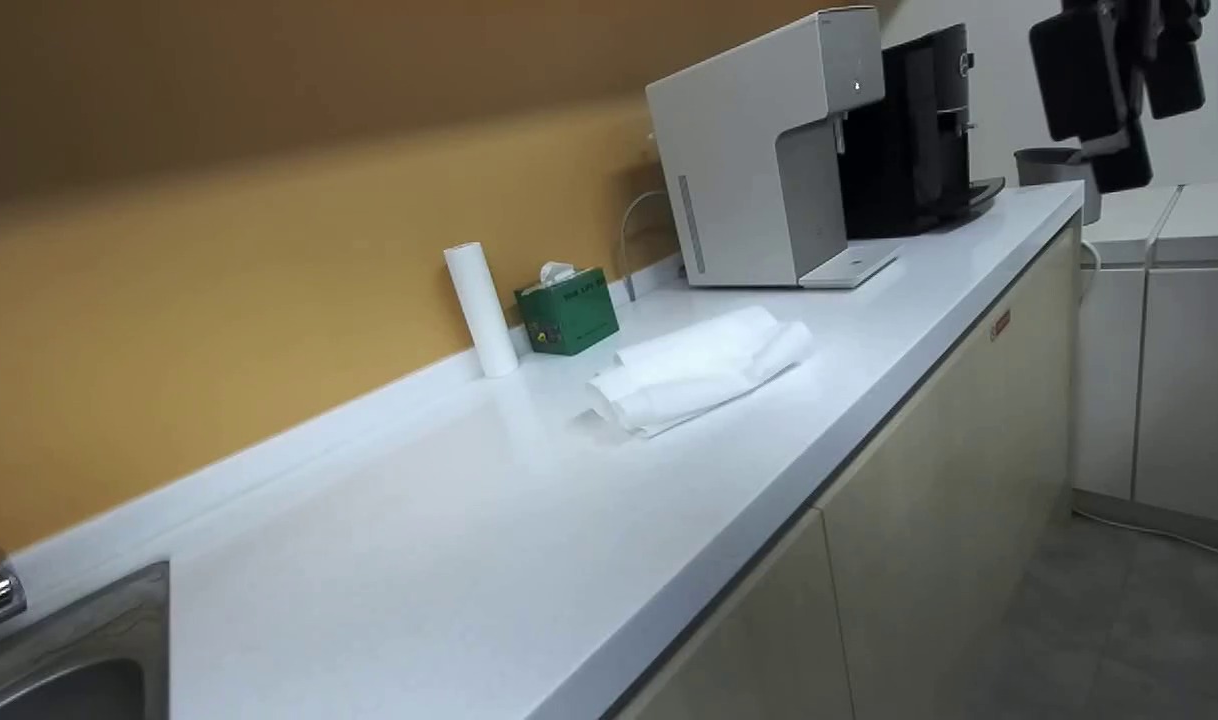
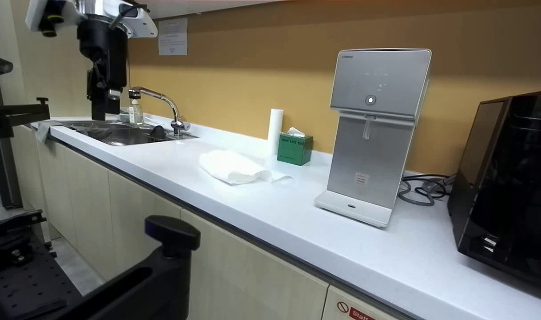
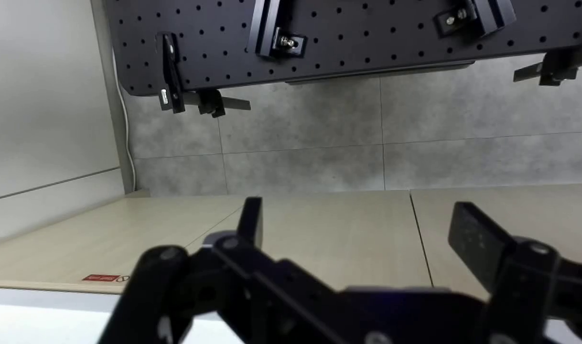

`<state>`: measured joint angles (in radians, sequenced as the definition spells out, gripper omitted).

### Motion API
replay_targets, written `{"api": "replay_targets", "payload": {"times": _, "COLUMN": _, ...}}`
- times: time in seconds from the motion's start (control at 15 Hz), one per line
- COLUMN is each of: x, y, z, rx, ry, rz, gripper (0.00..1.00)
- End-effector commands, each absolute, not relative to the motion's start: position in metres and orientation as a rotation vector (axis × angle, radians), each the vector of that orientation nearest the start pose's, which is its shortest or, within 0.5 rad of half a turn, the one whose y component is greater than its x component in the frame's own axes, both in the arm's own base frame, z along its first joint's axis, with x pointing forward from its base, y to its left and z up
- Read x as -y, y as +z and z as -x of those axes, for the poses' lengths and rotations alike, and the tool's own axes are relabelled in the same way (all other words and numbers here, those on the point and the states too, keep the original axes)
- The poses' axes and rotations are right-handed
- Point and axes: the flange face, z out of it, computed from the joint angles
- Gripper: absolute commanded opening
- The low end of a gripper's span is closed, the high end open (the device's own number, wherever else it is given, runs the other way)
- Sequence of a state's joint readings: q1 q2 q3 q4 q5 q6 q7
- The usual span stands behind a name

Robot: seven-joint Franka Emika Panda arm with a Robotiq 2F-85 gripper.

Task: Wipe the kitchen counter with the white paper towel

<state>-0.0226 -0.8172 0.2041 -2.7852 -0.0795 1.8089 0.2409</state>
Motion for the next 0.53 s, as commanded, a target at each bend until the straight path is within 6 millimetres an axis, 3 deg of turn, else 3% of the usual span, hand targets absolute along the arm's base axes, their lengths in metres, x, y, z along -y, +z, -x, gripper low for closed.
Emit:
{"api": "replay_targets", "payload": {"times": 0.0, "x": -0.039, "y": 0.415, "z": -0.280, "rx": -0.186, "ry": 0.220, "rz": 3.380, "gripper": 1.00}}
{"api": "replay_targets", "payload": {"times": 0.2, "x": -0.039, "y": 0.415, "z": -0.280, "rx": -0.186, "ry": 0.220, "rz": 3.380, "gripper": 1.00}}
{"api": "replay_targets", "payload": {"times": 0.47, "x": -0.048, "y": 0.415, "z": -0.303, "rx": -0.199, "ry": 0.101, "rz": 3.375, "gripper": 1.00}}
